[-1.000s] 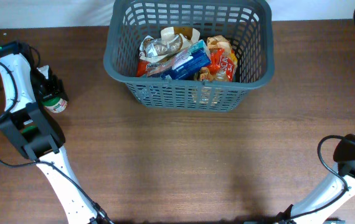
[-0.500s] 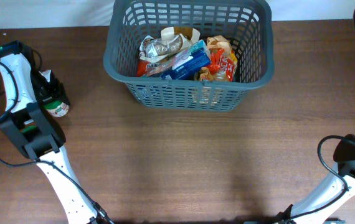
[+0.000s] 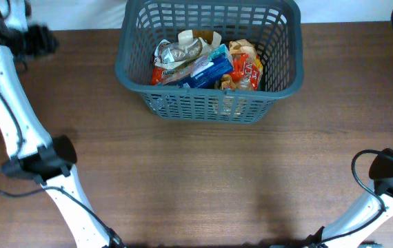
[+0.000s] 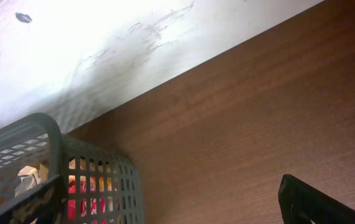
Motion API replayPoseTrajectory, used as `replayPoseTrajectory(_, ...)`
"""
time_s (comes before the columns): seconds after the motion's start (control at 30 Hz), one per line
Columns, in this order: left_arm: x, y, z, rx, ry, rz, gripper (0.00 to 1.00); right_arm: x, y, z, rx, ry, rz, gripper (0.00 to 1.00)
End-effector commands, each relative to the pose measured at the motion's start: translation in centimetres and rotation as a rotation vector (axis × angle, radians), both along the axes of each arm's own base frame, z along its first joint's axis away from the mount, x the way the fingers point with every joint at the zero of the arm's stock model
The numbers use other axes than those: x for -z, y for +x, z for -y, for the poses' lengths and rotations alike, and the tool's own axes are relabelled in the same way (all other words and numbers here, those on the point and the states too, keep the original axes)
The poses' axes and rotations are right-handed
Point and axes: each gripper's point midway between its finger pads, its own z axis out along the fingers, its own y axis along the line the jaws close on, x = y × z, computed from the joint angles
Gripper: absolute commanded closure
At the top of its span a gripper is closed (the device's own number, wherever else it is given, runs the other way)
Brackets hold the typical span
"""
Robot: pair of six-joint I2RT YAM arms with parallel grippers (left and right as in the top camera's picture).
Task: Pack container
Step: 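Lift the jar and lower it into the basket with the left gripper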
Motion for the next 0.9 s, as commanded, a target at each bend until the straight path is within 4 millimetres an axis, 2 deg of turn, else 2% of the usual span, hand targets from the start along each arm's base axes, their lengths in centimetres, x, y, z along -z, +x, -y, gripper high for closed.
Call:
replayPoseTrajectory(0.0,-12.7,-3.0,8.7,0.308,0.141,0.354,0.98,0.4,0.3,-0.2,-0.005,0.013,-0.006,0.01)
replayPoseTrajectory(0.03,-14.3,-3.4,10.8,0.38,0.192,0.41,0.98,0.4,0.3,-0.2,-0.005,0.013,-0.006,0.01)
replayPoseTrajectory(0.1,-16.3,-4.3,15.0,0.525,0.277,0.491,0.98,0.4,0.3,-0.2,-0.005,0.013,-0.006,0.01)
replayPoseTrajectory(0.17,-16.8,-5.1,19.7,0.685,0.342,0.539,0.98,0.4,0.3,-0.2,-0.005,0.013,-0.006,0.01)
replayPoseTrajectory(0.2,-16.7,-5.4,21.3,0.733,0.355,0.549,0.98,0.4,0.3,-0.2,-0.005,0.013,-0.006,0.01)
replayPoseTrajectory(0.23,-15.8,-5.7,24.5,0.834,0.368,0.548,0.98,0.4,0.3,-0.2,-0.005,0.013,-0.006,0.01)
replayPoseTrajectory(0.27,-15.2,-5.9,26.2,0.886,0.368,0.541,0.98,0.4,0.3,-0.2,-0.005,0.013,-0.006,0.01)
replayPoseTrajectory(0.3,-12.8,-5.8,29.8,0.994,0.361,0.503,0.98,0.4,0.3,-0.2,-0.005,0.013,-0.006,0.01)
replayPoseTrajectory(0.33,-10.7,-5.7,32.2,1.069,0.35,0.462,0.98,0.4,0.3,-0.2,-0.005,0.013,-0.006,0.01)
replayPoseTrajectory(0.43,-5.3,-5.5,36.3,1.213,0.299,0.355,0.98,0.4,0.3,-0.2,-0.005,0.013,-0.006,0.01)
replayPoseTrajectory(0.57,1.6,-5.3,39.2,1.303,0.261,0.186,0.98,0.4,0.3,-0.2,-0.005,0.013,-0.006,0.01)
replayPoseTrajectory(0.67,6.3,-3.8,38.5,1.263,0.368,0.056,0.98,0.4,0.3,-0.2,-0.005,0.013,-0.006,0.01)
replayPoseTrajectory(0.73,8.2,-2.9,37.6,1.225,0.429,0.0,0.98,0.4,0.3,-0.2,-0.004,0.013,-0.006,0.01)
replayPoseTrajectory(0.8,9.1,-2.2,36.8,1.179,0.455,-0.034,0.98,0.4,0.3,-0.2,-0.005,0.013,-0.006,0.01)
replayPoseTrajectory(0.87,9.2,-1.7,36.1,1.155,0.463,-0.039,0.98,0.4,0.3,-0.2,-0.005,0.013,-0.006,0.01)
